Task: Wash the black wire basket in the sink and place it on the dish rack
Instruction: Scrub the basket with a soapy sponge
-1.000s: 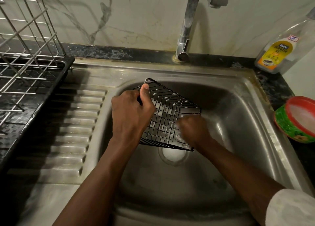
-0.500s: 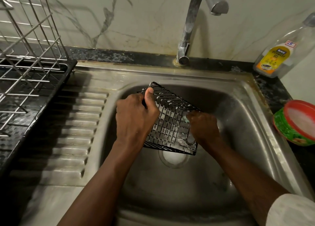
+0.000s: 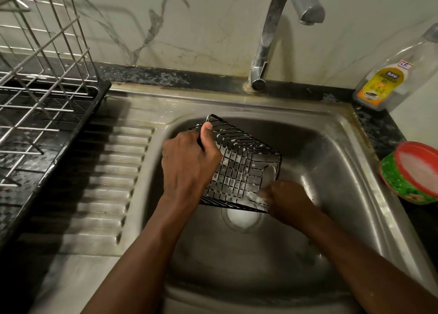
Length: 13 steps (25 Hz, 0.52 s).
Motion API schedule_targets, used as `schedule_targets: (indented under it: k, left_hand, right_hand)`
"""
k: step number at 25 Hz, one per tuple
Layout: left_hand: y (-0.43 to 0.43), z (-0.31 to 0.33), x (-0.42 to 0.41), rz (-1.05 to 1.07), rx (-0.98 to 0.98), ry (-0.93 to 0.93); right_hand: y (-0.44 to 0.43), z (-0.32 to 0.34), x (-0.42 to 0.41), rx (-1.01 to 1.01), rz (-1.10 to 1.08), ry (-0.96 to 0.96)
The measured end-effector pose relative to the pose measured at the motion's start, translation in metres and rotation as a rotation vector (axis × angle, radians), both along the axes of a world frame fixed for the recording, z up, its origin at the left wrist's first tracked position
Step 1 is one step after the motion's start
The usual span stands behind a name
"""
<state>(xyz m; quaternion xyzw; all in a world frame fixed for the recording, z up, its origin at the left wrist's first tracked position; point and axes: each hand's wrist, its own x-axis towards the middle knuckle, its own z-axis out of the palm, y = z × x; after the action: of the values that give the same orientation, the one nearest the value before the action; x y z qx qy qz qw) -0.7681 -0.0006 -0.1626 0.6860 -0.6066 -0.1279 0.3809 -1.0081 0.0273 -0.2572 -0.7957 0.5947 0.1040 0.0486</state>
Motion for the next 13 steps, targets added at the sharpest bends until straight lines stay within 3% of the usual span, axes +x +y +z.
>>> schedule_targets:
  k: [4, 6, 9, 13]
  left_hand:
    - [0.004, -0.001, -0.001, -0.029, -0.052, -0.004]
    - [0.004, 0.000, 0.001, -0.040, -0.057, -0.002]
    - [0.005, -0.001, 0.004, -0.057, -0.090, -0.015]
    - [0.005, 0.002, 0.004, -0.004, -0.026, 0.106]
  right_hand:
    - [-0.015, 0.016, -0.011, -0.268, -0.105, -0.036]
    - [-0.009, 0.018, -0.004, -0.219, -0.082, -0.056]
    - [0.012, 0.013, 0.011, 0.086, 0.014, -0.089]
    - [0.002, 0.012, 0.007, -0.009, -0.090, -0.232]
